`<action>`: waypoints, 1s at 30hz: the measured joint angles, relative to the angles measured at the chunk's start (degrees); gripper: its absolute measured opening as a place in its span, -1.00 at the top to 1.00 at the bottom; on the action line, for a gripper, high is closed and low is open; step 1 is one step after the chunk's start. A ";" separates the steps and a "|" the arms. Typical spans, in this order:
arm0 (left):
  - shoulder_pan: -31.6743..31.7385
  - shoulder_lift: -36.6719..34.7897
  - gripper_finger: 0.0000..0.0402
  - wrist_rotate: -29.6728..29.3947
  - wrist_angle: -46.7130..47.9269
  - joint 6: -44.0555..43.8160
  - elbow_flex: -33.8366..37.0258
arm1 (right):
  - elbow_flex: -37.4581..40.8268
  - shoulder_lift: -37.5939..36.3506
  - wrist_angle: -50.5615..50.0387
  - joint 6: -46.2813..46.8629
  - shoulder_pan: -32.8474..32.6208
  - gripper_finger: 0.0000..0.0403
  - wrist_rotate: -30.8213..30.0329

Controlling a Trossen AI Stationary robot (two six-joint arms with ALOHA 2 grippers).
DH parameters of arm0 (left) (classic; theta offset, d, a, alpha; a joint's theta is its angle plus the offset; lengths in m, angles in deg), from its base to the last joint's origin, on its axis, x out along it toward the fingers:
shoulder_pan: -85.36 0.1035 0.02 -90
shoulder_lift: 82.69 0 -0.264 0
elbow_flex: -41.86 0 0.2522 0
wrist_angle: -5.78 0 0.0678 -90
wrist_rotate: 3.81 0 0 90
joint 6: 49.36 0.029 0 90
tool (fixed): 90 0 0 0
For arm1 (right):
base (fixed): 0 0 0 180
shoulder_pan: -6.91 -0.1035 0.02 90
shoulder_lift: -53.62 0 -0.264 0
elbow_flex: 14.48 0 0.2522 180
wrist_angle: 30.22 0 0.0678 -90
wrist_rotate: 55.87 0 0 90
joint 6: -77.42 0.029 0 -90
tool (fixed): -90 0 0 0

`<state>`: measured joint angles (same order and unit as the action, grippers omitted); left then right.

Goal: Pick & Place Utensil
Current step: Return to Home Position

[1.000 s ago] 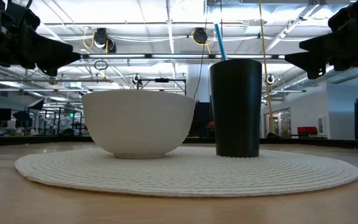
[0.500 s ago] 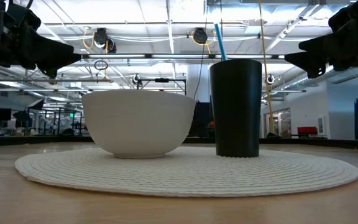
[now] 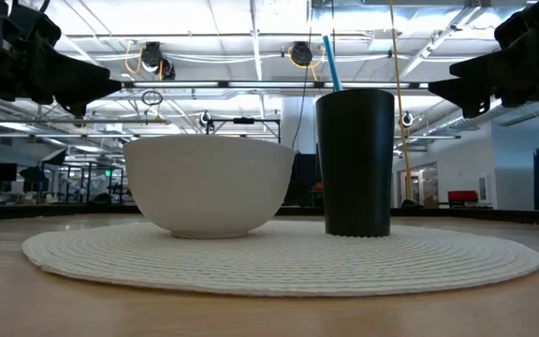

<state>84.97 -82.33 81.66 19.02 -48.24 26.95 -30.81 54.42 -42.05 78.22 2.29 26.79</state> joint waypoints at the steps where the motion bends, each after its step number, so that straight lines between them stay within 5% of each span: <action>1: 0.00 0.00 0.07 0.00 -0.13 0.05 0.00 | 0.00 0.00 0.13 0.00 0.00 -0.31 -0.03; 30: 0.01 0.00 0.07 -0.04 -1.44 0.09 0.17 | 0.00 0.00 0.62 0.03 0.00 -0.31 -0.05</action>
<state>84.98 -82.33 81.62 17.58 -48.15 27.12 -30.81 54.42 -41.43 78.25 2.29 26.74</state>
